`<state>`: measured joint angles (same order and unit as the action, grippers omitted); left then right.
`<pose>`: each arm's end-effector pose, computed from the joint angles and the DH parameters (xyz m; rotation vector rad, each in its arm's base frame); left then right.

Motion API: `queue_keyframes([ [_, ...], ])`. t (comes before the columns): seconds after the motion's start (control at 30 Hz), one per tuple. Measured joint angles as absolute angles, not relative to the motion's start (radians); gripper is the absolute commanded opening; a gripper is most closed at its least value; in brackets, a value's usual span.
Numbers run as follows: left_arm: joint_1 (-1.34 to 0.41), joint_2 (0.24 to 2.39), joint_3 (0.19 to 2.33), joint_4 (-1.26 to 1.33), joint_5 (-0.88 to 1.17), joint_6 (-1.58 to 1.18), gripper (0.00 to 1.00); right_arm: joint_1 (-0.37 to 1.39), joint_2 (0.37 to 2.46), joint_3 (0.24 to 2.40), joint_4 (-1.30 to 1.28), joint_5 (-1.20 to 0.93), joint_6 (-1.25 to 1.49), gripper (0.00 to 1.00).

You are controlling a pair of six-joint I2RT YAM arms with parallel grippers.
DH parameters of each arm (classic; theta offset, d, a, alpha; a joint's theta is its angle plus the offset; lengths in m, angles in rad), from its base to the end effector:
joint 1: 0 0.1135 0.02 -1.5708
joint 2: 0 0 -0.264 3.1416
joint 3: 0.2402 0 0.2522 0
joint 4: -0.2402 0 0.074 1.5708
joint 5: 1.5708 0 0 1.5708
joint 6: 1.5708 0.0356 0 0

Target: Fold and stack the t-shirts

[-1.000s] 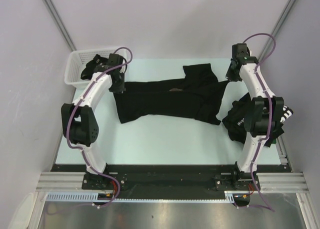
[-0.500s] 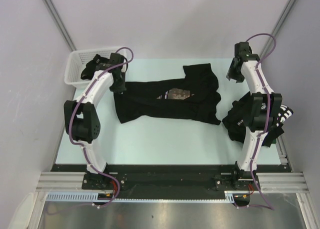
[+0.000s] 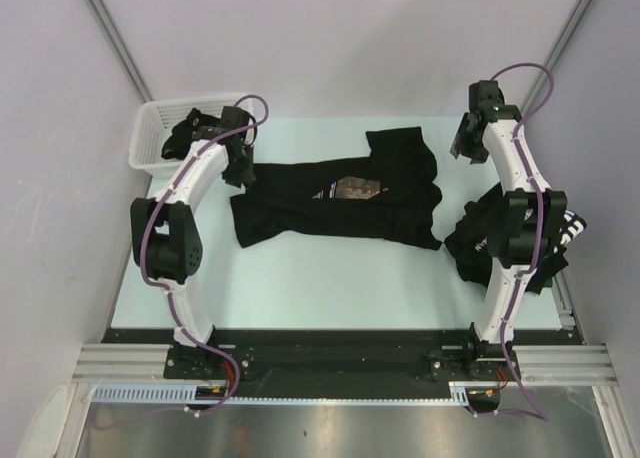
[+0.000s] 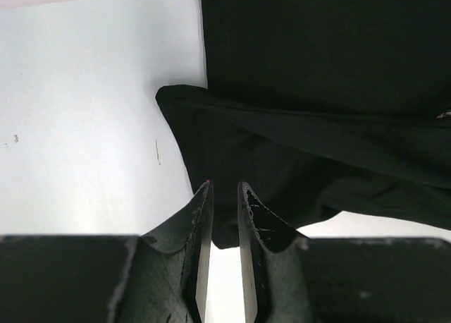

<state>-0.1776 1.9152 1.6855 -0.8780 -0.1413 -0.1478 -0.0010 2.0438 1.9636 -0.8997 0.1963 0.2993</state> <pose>0.4046 -0.0675 0.2669 -0.0047 2.6617 0.0842 0.4499 -0.0074 0.2982 0.4528 2.4869 -0.1318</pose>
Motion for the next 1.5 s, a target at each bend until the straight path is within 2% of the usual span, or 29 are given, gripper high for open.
queue_keyframes([
  [0.13, -0.178, 1.879, 1.632, -0.865, -0.126, -0.157, 0.24, 0.050, 1.978, 1.942, -0.917, 0.187, 0.308, 0.47],
  [0.37, -0.186, 1.626, 1.290, -0.841, -0.097, -0.228, 0.25, 0.144, 1.779, 1.755, -0.897, 0.150, 0.347, 0.47],
  [0.6, -0.243, 1.480, 1.105, -0.834, -0.077, -0.291, 0.28, 0.138, 1.758, 1.700, -0.889, 0.139, 0.370, 0.48],
  [0.73, -0.256, 1.473, 1.065, -0.819, -0.067, -0.313, 0.31, 0.145, 1.757, 1.700, -0.879, 0.122, 0.374, 0.48],
  [0.87, -0.256, 1.473, 1.048, -0.793, -0.068, -0.326, 0.50, 0.153, 1.755, 1.700, -0.877, 0.115, 0.373, 0.49],
  [1.23, -0.256, 1.522, 1.045, -0.714, -0.095, -0.368, 0.66, 0.138, 1.748, 1.738, -0.895, 0.115, 0.344, 0.50],
  [1.5, -0.256, 1.578, 1.045, -0.678, -0.143, -0.412, 0.66, 0.101, 1.744, 1.779, -0.917, 0.114, 0.311, 0.50],
])
